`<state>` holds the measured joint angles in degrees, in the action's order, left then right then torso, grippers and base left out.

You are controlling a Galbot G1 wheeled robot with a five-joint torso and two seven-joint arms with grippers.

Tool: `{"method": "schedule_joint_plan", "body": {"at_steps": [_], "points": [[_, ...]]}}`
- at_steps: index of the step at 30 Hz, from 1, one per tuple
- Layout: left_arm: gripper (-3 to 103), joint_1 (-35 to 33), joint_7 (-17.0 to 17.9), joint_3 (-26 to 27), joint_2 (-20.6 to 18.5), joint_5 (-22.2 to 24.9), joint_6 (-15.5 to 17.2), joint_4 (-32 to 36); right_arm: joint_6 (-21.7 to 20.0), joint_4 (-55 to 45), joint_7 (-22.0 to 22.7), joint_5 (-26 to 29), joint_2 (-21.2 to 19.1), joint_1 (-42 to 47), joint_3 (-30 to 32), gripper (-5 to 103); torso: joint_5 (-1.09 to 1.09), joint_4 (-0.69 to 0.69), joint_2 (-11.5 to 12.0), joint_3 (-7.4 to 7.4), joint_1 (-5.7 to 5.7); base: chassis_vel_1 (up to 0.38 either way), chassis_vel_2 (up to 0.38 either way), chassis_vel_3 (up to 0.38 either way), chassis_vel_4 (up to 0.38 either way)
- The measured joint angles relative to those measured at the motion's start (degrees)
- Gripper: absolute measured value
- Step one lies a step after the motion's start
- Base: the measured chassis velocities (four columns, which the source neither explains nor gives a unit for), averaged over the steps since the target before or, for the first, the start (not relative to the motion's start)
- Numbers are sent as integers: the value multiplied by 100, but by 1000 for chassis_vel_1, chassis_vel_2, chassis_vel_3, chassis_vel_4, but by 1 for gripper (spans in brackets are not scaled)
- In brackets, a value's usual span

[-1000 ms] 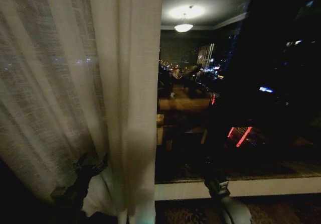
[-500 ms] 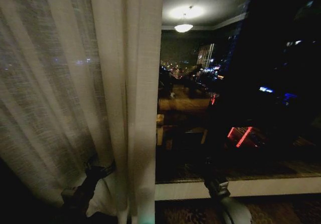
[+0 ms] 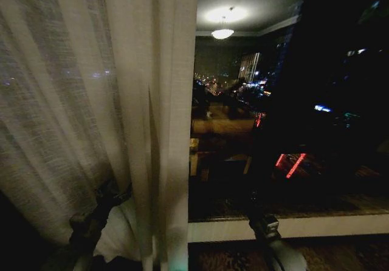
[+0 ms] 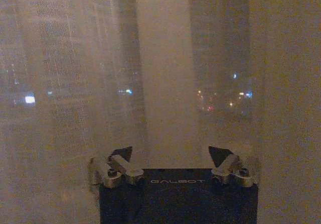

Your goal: Open the curtains by pulling them apart, changing their state from closed to fully open.

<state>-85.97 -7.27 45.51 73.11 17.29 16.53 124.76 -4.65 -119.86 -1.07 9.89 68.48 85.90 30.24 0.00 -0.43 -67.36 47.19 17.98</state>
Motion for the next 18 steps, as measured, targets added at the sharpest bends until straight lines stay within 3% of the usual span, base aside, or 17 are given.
{"method": "schedule_joint_plan", "body": {"at_steps": [1, 4, 7, 8, 10, 14, 16, 18], "points": [[87, 0, 0, 0, 0, 0, 0, 0, 0, 0, 0, 0, 0, 0, 0, 100, 0, 0, 0, 0, 0, 0, 0, 0, 0], [71, 111, -10, -68, 1, 12, -21, -136, 8, -1, 0, 3, -10, -1, 63, 100, 0, 0, 0, 0, 0, 0, 0, 0, 0], [66, 189, -14, -108, -10, 24, -25, -210, 10, -2, -1, 5, -12, -5, 88, 100, 1, 0, 0, 0, 0, 0, 0, 0, 0], [55, 233, -16, -136, -24, 30, -27, -256, 11, -5, -1, 6, -12, -9, 97, 100, 1, -1, 0, 0, 0, 0, 0, 0, 0], [55, 258, -16, -160, -39, 32, -29, -291, 12, -5, -2, 8, -12, -13, 104, 100, 1, 0, 0, 0, 0, 0, 0, 0, 0], [32, 285, -17, -216, -85, 33, -41, -367, 35, -3, -3, 10, -2, -12, 138, 100, 1, 0, 0, 0, 0, 0, 0, 0, 0], [32, 285, -16, -216, -88, 33, -47, -373, 47, 1, -4, 11, 2, -9, 147, 100, 1, 0, 0, 0, 0, 0, 0, 0, 0], [22, 278, -16, -205, -111, 43, -60, -378, 86, 11, -7, 11, 10, -4, 167, 100, 1, 0, 0, 0, 0, 0, 0, 0, 0]]}}
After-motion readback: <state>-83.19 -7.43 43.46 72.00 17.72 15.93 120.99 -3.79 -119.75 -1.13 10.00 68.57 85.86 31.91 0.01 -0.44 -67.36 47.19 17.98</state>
